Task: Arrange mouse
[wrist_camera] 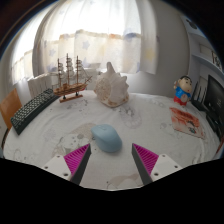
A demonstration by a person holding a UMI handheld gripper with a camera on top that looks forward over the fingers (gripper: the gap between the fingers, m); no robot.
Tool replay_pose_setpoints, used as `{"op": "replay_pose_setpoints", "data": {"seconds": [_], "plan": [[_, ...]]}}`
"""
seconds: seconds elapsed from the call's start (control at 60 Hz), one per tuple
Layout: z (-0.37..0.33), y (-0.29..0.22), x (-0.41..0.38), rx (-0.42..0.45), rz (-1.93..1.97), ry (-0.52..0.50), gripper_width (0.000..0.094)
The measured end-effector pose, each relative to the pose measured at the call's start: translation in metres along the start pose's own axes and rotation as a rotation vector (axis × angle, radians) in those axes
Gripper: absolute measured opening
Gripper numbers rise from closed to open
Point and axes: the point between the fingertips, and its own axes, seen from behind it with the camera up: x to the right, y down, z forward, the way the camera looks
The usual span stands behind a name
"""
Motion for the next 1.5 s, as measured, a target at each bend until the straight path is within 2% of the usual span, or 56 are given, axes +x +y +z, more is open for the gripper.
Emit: {"op": "replay_pose_setpoints", "data": {"seconds": [0.117, 0.4, 0.45, 0.483, 0.517, 0.7, 0.867, 0.983, 1.05, 1.15, 1.283, 1.35, 1.5], "plan": [[0.034, -0.008, 0.009, -0.004, -0.001, 0.014, 0.0854], [0.078, -0.026, 0.013, -0.029, 0.027, -0.025, 0.0843], [0.081, -0.028, 0.013, -0.032, 0.03, -0.027, 0.0783], [0.082, -0.028, 0.008, -0.037, 0.028, -0.044, 0.0674], [0.082, -0.028, 0.001, -0.038, 0.028, -0.068, 0.0518], [0.077, -0.039, -0.003, -0.046, -0.068, -0.11, 0.0382], [0.024, -0.117, 0.053, 0.05, -0.014, -0.109, 0.038], [0.0, -0.166, 0.145, 0.109, 0.049, -0.057, 0.0379], [0.009, -0.176, 0.216, 0.121, 0.057, 0.023, 0.0379], [0.047, -0.16, 0.312, 0.1, 0.085, 0.124, 0.0379], [0.109, -0.091, 0.391, -0.008, 0.071, 0.196, 0.0379], [0.125, -0.06, 0.411, -0.067, 0.059, 0.195, 0.0383], [0.137, -0.033, 0.415, -0.108, 0.094, 0.161, 0.0516]]}}
